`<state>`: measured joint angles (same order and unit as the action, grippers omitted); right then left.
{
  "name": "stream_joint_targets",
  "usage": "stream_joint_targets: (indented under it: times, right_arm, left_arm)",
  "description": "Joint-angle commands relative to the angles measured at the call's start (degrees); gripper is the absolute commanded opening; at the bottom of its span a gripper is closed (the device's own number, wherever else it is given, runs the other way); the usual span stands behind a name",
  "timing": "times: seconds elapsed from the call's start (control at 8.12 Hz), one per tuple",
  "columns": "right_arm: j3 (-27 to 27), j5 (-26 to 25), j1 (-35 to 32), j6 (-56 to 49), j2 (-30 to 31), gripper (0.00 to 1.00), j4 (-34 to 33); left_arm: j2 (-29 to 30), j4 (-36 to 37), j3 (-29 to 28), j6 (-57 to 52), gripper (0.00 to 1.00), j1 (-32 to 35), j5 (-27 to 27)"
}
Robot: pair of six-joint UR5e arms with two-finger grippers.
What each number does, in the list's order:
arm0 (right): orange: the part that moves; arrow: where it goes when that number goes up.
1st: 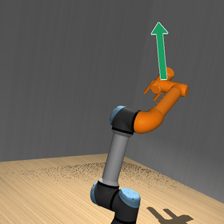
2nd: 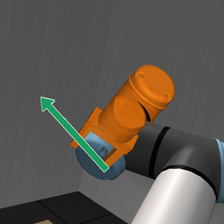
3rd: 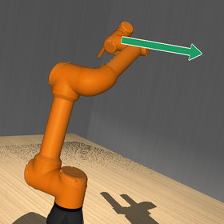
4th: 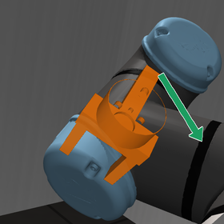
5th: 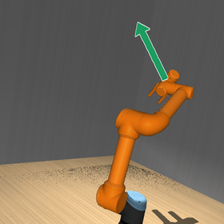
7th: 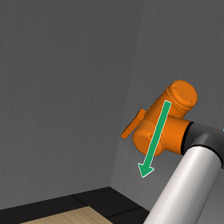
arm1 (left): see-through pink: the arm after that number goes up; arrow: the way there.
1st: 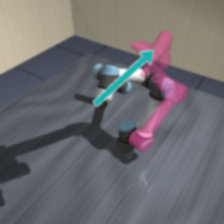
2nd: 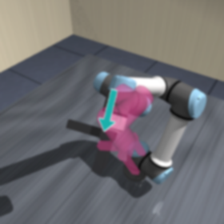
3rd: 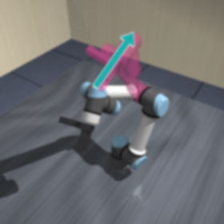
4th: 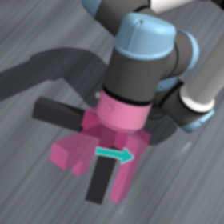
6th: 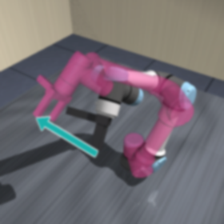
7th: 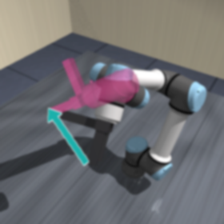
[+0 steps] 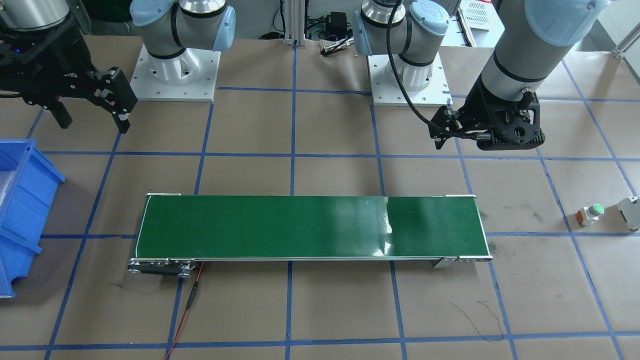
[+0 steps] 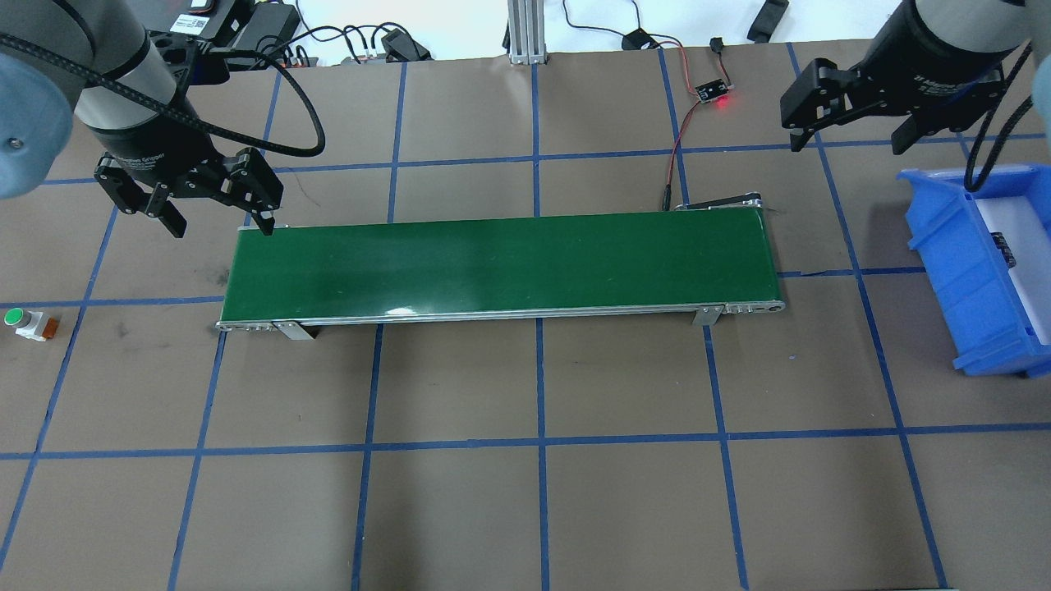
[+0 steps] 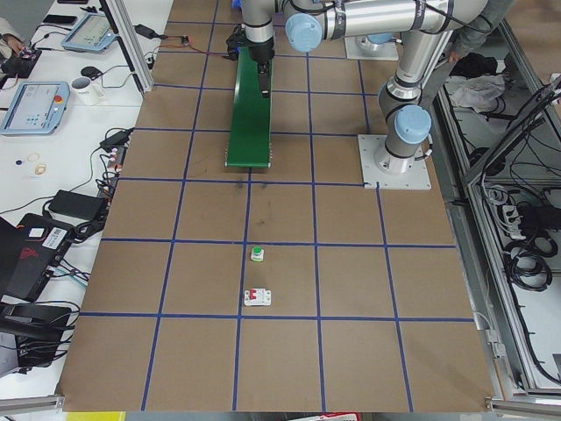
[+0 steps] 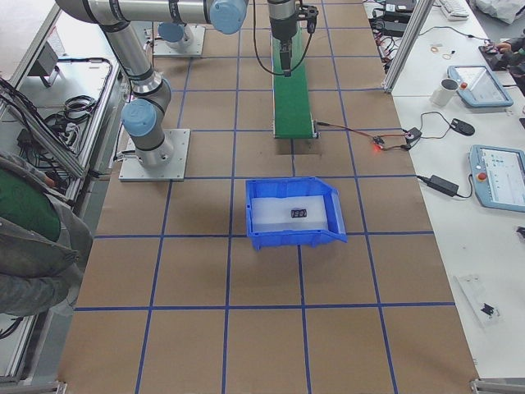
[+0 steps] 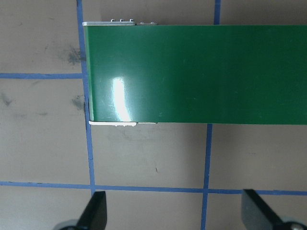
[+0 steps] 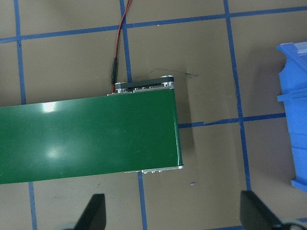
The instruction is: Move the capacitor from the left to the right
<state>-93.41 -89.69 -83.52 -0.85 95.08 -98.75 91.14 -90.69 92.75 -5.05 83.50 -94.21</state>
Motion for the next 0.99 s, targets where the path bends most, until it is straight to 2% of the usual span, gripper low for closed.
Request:
stream_joint_targets:
  times: [0.0, 0.86]
  right_arm:
    - [-0.01, -0.14, -3.22, 1.64, -0.33, 1.00, -0.13]
    - [0.07, -0.57, -4.46, 4.02, -0.51, 1.00, -0.91]
  left_arm:
    - [0.00, 0.07, 0.06, 0.04, 1.00, 0.00, 0.08]
    - [0.00, 0.07, -0.03, 0.04, 1.00, 0.00, -0.01]
